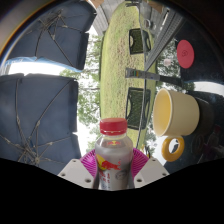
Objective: Pour water
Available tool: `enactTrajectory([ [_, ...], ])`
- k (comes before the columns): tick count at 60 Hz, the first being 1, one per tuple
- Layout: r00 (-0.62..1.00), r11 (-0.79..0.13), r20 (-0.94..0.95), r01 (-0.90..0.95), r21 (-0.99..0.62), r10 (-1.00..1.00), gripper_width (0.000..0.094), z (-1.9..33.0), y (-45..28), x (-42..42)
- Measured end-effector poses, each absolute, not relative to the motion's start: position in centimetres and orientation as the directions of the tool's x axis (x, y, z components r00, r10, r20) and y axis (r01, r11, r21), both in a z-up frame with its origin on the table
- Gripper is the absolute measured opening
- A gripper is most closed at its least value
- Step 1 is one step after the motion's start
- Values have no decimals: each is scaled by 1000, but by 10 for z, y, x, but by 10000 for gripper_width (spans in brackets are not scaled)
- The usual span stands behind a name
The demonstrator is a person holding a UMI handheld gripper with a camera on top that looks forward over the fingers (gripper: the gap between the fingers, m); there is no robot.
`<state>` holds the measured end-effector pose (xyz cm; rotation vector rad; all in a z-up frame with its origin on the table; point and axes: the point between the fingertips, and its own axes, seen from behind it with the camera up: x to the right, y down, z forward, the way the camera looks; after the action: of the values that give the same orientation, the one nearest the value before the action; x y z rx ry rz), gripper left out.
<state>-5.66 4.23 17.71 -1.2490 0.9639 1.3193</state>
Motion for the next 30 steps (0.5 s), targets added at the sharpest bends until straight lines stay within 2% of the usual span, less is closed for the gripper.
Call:
enactTrajectory([
  [9,-251,-224,-959,-950,217,134,391,166,46,-53],
  [16,-388,-239,-917,-903,357,93,390,162,46,-51],
  [24,-386,-261,-920,-898,355,75,391,162,47,-58],
  [27,-337,-277,-938,-912,302,86,392,169,46,-62],
  [30,-219,-276,-965,-946,173,144,392,186,38,-62],
])
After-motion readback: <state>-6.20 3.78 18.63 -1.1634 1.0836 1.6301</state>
